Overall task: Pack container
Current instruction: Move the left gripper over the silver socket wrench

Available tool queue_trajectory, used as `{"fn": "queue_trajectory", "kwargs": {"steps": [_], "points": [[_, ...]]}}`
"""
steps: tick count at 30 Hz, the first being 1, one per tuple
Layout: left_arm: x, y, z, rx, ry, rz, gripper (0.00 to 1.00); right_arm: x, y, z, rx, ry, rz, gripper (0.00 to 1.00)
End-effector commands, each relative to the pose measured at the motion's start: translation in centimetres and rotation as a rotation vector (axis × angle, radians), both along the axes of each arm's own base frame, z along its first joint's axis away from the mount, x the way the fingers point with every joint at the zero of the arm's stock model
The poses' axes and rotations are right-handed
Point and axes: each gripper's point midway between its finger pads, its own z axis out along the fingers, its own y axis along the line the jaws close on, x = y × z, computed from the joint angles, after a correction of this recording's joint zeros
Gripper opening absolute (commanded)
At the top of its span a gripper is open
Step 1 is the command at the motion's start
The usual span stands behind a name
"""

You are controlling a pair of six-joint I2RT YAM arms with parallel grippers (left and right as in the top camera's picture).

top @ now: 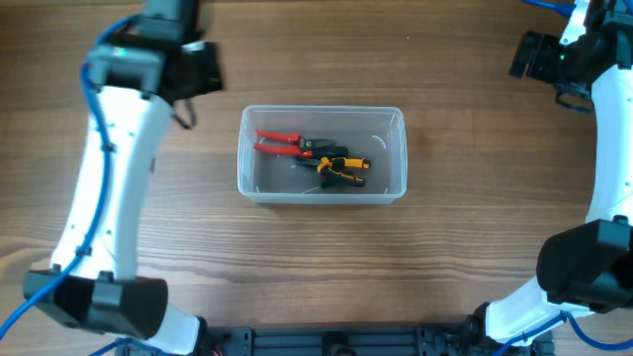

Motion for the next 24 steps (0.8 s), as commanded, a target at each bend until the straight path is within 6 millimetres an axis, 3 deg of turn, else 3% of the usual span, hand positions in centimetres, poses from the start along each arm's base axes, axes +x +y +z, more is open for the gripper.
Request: {"fn": "queue_trajectory", "kwargs": {"steps": [1,5,10,15,18,24], "points": [[-1.5,7.5,-1.9,-0.05,0.037,0.438,0.04,0.1,0.3,1.6,0.003,-0.043,-0.002,1.0],[-3.0,12.5,-3.4,-0.056,0.094,0.599,0.09,0.1,0.3,1.6,0.003,-0.043,-0.002,1.0],[-4.0,16.6,-5.6,-0.086,0.156,0.715,0.13,0.1,0.3,1.6,0.003,-0.043,-0.002,1.0],[-5.2,18.4,-10.1,-0.141,0.249,0.78,0.18,0.1,0.3,1.6,0.003,-0.043,-0.002,1.0],[-6.3,19.1,-13.4,-0.144,0.301,0.808,0.27,0.1,0.3,1.6,0.003,-0.043,-0.002,1.0],[-6.3,18.3,-18.6,-0.221,0.302,0.791,0.4,0.1,0.3,1.6,0.003,-0.043,-0.002,1.0]]}}
